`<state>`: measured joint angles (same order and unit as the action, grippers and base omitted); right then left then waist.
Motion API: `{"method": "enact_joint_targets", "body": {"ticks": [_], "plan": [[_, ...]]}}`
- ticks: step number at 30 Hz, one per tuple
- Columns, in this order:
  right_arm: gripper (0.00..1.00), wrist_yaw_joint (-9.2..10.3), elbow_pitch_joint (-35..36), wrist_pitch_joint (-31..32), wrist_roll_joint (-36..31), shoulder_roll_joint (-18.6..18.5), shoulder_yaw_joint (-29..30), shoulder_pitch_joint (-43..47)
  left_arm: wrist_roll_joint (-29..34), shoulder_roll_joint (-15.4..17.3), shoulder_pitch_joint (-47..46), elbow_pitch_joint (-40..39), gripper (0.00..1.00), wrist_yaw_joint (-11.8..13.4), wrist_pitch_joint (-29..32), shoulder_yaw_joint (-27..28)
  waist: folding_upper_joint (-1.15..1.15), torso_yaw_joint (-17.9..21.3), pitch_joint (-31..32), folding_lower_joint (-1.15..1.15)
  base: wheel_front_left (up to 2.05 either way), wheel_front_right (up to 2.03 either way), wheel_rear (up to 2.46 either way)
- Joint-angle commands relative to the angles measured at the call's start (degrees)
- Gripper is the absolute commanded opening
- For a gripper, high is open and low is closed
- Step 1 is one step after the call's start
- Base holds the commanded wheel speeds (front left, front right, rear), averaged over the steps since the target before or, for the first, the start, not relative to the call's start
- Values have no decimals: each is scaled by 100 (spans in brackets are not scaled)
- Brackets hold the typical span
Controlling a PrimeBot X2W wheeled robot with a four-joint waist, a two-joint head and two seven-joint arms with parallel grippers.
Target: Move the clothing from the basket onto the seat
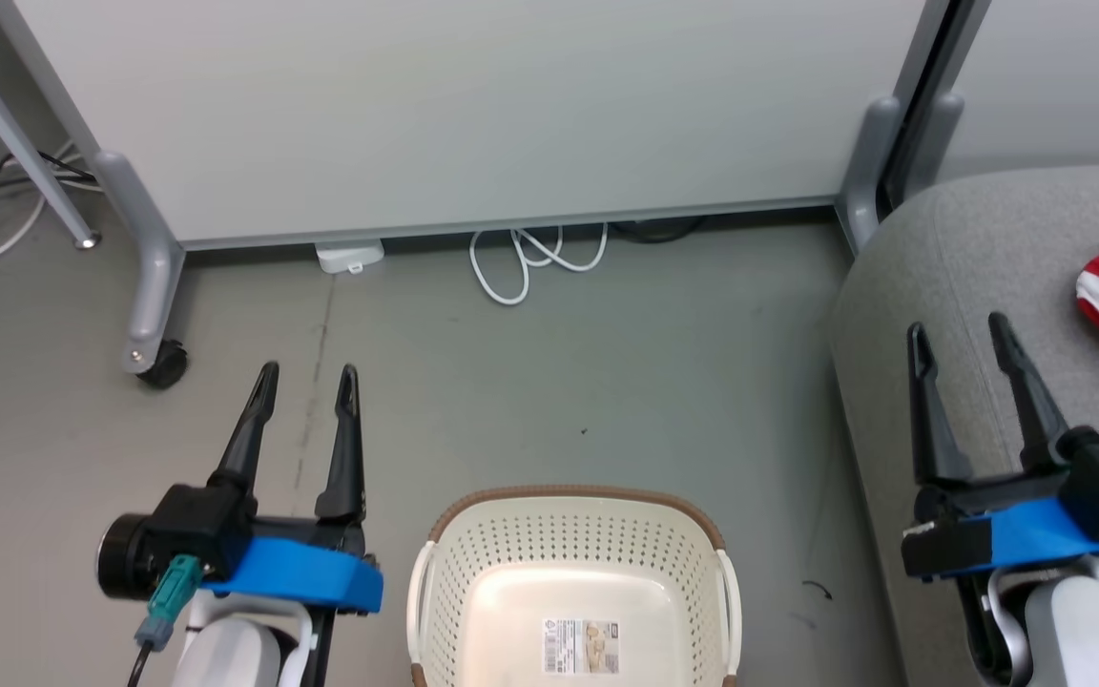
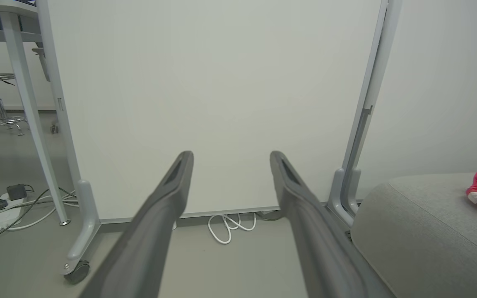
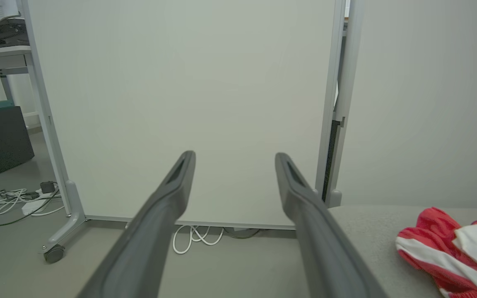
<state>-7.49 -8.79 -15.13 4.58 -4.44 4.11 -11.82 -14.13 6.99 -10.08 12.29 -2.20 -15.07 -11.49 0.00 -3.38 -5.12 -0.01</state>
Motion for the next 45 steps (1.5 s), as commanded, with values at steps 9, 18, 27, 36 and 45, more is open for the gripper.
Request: {"method": "enact_joint_targets", "body": {"ticks": [9,18,27,36,45], "plan": [[100,-2,175,-2,27,129,83,725,176,-125,550,99,100,-134,-14,373,0,-159,454,1,0,0,0],[100,-2,201,-2,153,160,217,1223,312,-220,832,97,100,-225,-14,462,0,-162,594,1,0,0,0],[100,-2,137,-2,283,160,251,1310,369,-289,835,151,100,-331,-14,416,0,-158,606,1,0,0,0],[100,-2,105,-2,317,160,227,1233,468,-313,771,193,100,-382,-14,461,0,-139,587,1,0,0,0],[0,1,-252,82,454,187,231,1292,307,-356,1052,500,0,-375,83,464,0,-132,582,1,0,0,0]]}}
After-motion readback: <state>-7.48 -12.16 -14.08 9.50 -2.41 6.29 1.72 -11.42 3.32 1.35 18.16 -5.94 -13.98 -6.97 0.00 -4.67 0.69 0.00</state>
